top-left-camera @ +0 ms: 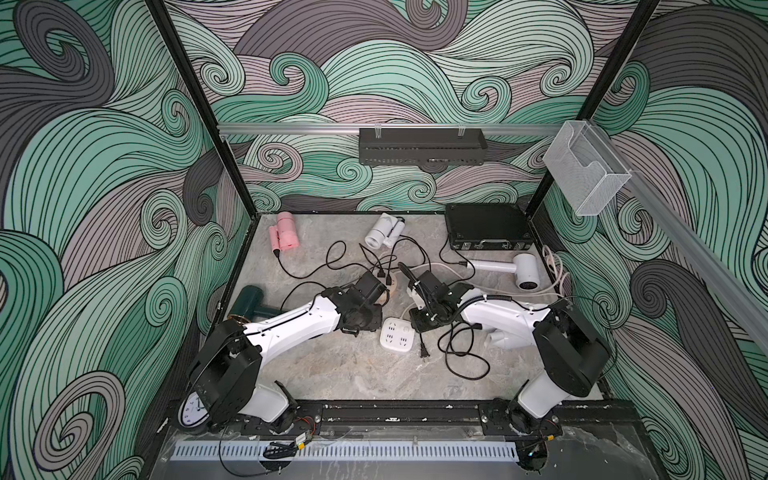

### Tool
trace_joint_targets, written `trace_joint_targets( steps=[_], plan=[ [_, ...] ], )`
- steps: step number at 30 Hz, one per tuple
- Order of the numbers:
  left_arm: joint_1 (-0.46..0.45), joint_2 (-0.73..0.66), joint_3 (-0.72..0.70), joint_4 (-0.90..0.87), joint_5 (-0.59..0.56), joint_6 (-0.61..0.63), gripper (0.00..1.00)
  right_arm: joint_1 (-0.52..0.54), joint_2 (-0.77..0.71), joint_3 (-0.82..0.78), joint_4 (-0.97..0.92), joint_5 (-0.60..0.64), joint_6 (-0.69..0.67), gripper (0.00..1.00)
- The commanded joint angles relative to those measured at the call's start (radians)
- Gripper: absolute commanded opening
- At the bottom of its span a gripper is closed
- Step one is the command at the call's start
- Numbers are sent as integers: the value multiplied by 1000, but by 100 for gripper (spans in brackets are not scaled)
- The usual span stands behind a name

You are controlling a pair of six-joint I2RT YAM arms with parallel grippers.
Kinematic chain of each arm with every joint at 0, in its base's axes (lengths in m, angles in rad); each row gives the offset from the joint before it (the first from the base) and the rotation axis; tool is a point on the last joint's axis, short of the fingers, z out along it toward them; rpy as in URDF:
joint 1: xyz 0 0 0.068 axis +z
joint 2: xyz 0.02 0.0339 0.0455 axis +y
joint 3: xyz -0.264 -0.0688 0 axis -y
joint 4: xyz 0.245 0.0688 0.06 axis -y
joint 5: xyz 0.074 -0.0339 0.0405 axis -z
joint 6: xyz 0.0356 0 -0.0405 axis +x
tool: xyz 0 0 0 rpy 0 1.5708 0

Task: Charge the blow dryers
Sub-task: Adjust the socket at the center of the board.

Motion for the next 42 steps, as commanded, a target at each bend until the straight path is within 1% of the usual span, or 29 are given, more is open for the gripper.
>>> trace_joint_targets(
  steps=[1, 9, 15, 18, 21, 25, 28, 36, 42],
  plan=[
    [10, -48, -7, 2, 4, -14, 0, 3, 40, 36, 15, -12, -14, 21],
    [13, -61, -31, 10, 15, -39, 0, 4, 102, 80, 64, -68, -37, 20],
    [13, -65, -56, 28, 33, -59, 0, 10, 152, 131, 68, -50, -59, 20],
    [14, -73, -62, 27, 30, -61, 0, 10, 155, 158, 34, -4, -52, 25],
    [14, -82, -65, 24, 23, -60, 0, 8, 141, 174, -13, 60, -26, 25],
    [13, -86, -68, 24, 21, -61, 0, 7, 128, 171, -33, 134, 5, 20],
    [12, -83, -68, 27, 21, -62, 0, 3, 149, 173, -48, 171, 11, 16],
    [13, -93, -74, 26, 20, -64, 0, 2, 212, 191, -15, 137, 4, 14],
    [13, -107, -76, 14, 13, -64, 0, 3, 254, 236, 13, 90, -34, 14]
  ],
)
